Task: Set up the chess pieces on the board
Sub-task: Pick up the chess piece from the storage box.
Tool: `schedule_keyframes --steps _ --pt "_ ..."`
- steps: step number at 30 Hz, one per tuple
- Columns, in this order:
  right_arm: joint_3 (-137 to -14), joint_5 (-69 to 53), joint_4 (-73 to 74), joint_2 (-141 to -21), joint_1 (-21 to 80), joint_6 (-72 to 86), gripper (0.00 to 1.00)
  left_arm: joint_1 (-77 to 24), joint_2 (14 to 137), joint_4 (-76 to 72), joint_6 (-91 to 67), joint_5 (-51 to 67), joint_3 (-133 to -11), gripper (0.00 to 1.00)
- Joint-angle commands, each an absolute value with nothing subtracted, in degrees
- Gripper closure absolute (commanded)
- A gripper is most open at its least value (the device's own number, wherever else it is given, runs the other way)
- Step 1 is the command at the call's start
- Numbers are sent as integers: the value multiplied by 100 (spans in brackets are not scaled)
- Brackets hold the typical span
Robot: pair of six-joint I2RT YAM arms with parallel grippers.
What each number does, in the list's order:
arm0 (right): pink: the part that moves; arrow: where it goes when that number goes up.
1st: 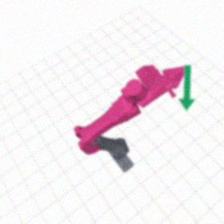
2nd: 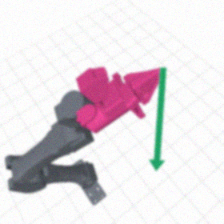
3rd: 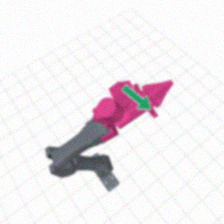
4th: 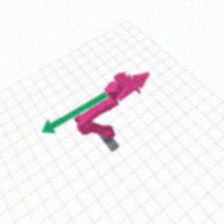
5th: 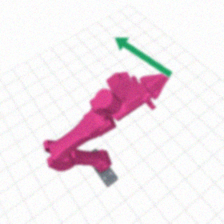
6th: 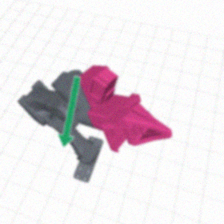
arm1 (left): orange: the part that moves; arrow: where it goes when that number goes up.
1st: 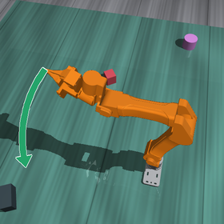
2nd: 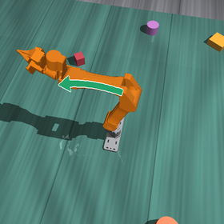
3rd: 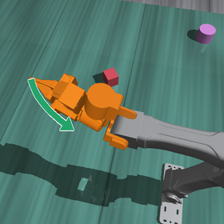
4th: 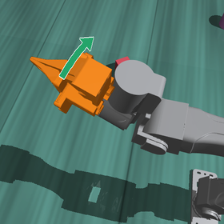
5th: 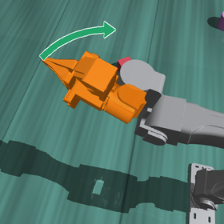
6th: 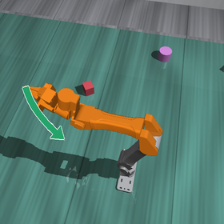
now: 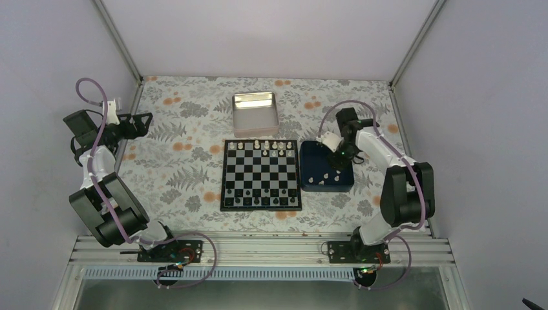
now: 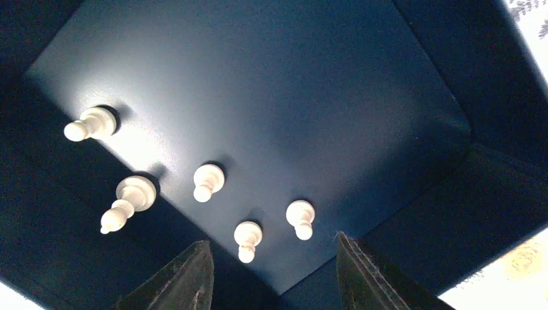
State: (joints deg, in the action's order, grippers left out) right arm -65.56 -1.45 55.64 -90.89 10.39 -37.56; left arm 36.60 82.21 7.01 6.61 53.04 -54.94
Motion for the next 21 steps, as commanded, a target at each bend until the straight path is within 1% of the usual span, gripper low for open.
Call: schedule_keyframes --steps 1,12,21 --pt "-6313 -311 5035 -8998 921 -3828 49 3700 8176 587 646 5394 -5495 0" --pt "-5937 207 4541 -9489 739 -3771 50 3709 8160 608 653 5392 -5502 0" --pt "-5918 443 4636 -9702 691 -3738 52 3709 8208 590 668 5408 -5484 0"
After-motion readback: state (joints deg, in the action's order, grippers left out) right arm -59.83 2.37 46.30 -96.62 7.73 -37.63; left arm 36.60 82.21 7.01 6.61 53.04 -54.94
